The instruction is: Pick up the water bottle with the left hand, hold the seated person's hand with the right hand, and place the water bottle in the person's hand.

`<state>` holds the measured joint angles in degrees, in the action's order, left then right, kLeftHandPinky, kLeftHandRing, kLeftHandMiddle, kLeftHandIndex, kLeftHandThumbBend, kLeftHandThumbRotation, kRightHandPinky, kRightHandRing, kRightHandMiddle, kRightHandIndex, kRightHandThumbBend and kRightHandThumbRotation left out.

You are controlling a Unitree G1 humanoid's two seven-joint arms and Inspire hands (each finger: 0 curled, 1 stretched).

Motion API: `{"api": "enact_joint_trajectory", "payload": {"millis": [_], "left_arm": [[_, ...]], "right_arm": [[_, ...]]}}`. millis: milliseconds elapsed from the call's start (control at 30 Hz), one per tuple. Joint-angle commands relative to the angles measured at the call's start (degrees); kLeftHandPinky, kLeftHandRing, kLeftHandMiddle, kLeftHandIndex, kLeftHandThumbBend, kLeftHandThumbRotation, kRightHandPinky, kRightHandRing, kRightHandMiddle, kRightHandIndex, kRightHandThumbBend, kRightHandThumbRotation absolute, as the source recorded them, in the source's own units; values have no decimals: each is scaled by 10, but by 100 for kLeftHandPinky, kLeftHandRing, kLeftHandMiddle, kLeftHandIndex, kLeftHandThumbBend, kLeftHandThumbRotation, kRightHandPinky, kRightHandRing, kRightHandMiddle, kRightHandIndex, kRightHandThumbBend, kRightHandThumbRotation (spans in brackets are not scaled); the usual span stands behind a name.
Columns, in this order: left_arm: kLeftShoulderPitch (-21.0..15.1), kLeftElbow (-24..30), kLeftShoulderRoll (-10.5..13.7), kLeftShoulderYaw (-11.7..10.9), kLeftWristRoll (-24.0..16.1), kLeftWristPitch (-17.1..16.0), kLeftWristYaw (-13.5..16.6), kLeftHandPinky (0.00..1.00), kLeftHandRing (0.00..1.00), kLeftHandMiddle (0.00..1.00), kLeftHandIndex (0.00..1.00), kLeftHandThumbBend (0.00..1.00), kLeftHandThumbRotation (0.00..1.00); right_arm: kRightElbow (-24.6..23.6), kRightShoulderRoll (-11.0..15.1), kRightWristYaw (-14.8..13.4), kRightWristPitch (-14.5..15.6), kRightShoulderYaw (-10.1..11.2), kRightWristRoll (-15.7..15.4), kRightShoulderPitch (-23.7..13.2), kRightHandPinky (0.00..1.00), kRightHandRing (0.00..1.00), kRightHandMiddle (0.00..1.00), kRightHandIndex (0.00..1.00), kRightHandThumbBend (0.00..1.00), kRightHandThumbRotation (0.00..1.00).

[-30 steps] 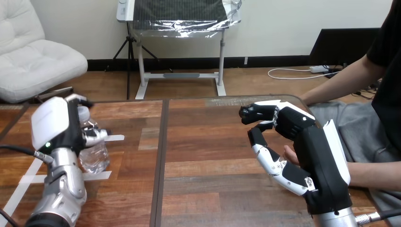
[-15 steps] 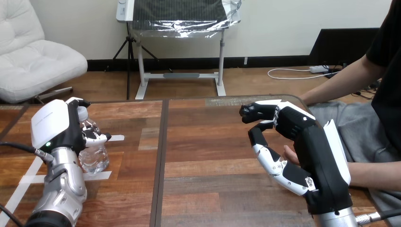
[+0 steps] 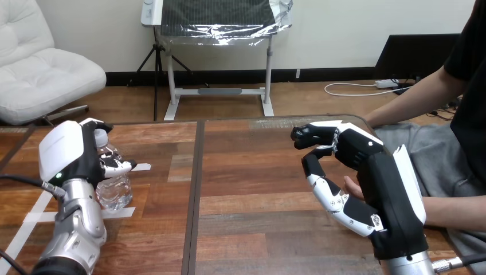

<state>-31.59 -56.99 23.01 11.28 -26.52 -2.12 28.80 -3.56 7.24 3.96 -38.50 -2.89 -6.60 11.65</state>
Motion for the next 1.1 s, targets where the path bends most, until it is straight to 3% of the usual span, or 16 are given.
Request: {"api": "enact_joint_trajectory", "payload": {"millis": [0, 167, 367, 600, 900, 1067], "left_arm": [[14, 2, -16, -10, 19, -19, -13, 52, 61, 67, 68, 80, 0], [24, 14, -21, -22, 38, -37, -23, 54, 62, 68, 69, 80, 0], [36, 19, -29, -26, 48, -69, -14, 55, 63, 69, 69, 80, 0], [54, 29, -53, -56, 93, -117, -22, 55, 64, 70, 69, 81, 0], [71, 51, -76, -68, 111, -130, -17, 55, 63, 68, 68, 80, 0], [78, 69, -89, -73, 110, -124, -6, 53, 57, 62, 64, 79, 0]], "right_arm": [[-22, 6, 1, -9, 8, 7, -30, 51, 64, 67, 62, 27, 0], [-22, 6, 1, -9, 9, 6, -29, 52, 64, 67, 62, 27, 0], [-21, 5, 3, -10, 8, 9, -29, 52, 64, 67, 62, 27, 0], [-20, 5, 2, -14, 11, 4, -30, 52, 64, 67, 62, 27, 0], [-23, 4, 3, -11, 12, 4, -30, 51, 64, 67, 62, 27, 0], [-21, 5, 7, -10, 12, 11, -31, 52, 64, 67, 62, 27, 0]]}}
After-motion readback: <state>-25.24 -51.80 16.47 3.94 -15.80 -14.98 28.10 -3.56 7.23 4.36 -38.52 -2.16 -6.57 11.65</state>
